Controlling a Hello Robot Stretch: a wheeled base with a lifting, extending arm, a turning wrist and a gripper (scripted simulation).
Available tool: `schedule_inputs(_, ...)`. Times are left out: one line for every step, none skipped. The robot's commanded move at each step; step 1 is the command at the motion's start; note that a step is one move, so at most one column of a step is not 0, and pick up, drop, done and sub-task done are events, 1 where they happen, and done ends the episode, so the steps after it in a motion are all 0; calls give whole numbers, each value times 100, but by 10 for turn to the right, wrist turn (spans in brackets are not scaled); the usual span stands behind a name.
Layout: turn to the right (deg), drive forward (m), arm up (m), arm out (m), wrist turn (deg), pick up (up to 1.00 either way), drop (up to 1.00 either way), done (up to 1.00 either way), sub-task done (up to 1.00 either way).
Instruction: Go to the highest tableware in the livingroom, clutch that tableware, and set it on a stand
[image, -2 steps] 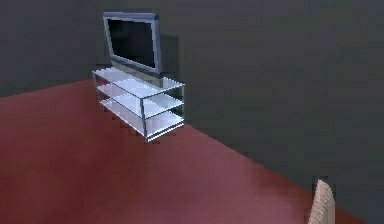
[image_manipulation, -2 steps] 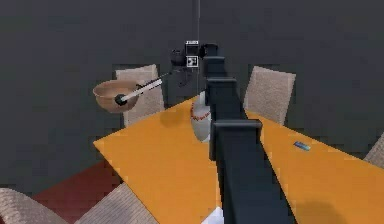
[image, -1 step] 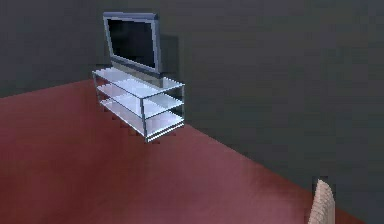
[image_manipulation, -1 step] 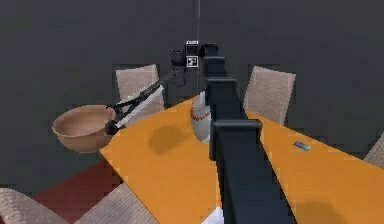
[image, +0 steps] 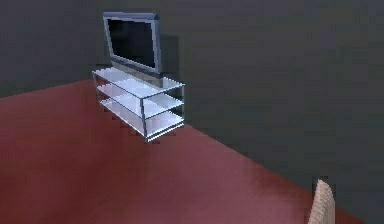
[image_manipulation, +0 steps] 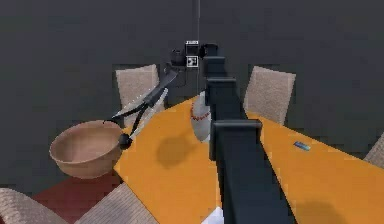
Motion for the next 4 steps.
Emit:
schedule_inputs(0,0,0,-44,0,0,0,0,0)
schedule_inputs(-450,0,0,0,0,0,0,0,0)
schedule_inputs(-180,0,0,0,0,0,0,0,0)
schedule_inputs(0,20,0,0,0,0,0,0,0)
